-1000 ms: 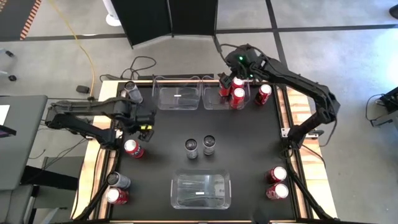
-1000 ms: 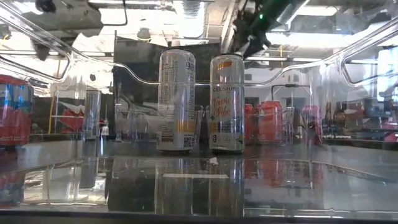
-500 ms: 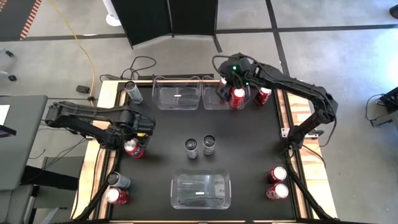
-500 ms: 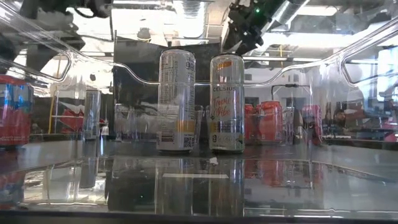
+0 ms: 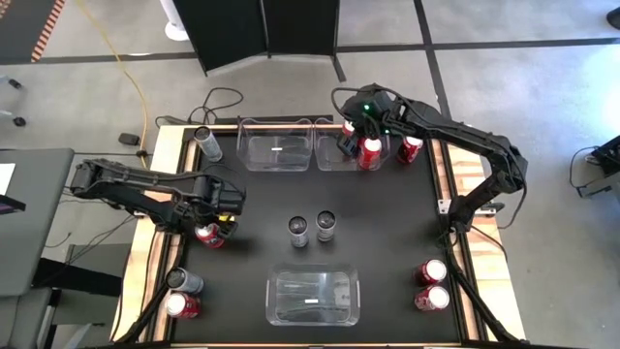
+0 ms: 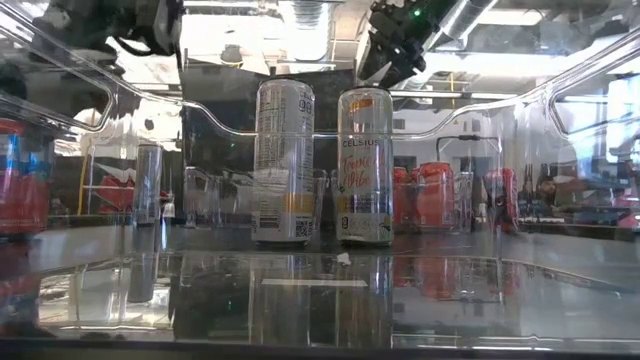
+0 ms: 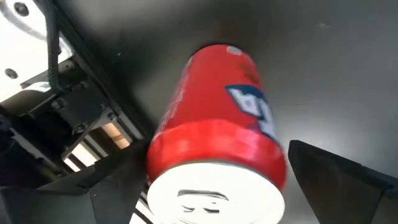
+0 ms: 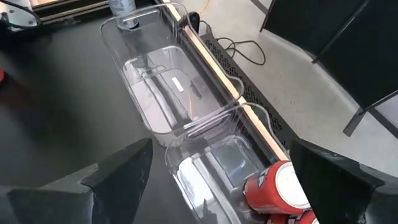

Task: Sort soda cans
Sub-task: Put the orange soda can into the top right transparent bin

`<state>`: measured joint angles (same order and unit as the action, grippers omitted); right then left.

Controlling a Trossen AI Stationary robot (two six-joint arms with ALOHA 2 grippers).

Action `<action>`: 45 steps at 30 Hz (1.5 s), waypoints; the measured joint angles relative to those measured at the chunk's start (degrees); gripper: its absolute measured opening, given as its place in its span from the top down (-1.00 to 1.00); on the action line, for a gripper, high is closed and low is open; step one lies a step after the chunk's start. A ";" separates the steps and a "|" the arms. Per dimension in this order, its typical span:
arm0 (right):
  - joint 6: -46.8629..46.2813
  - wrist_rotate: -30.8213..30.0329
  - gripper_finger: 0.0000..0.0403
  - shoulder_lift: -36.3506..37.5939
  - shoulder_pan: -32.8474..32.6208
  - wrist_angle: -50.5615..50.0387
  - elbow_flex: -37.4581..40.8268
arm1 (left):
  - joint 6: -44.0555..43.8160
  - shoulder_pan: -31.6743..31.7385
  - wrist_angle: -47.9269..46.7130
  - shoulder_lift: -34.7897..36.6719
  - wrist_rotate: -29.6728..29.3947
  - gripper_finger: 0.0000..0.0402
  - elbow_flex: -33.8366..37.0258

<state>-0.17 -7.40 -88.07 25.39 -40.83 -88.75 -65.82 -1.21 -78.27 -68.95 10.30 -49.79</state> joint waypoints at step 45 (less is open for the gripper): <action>-1.84 -0.15 -0.95 3.17 -2.49 -20.83 2.42 | 42.37 21.18 11.72 -35.47 -10.02 -0.53 -39.58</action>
<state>-2.01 -7.55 -84.90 22.90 -61.66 -86.33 -23.45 19.97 -66.55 -104.42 0.28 -89.37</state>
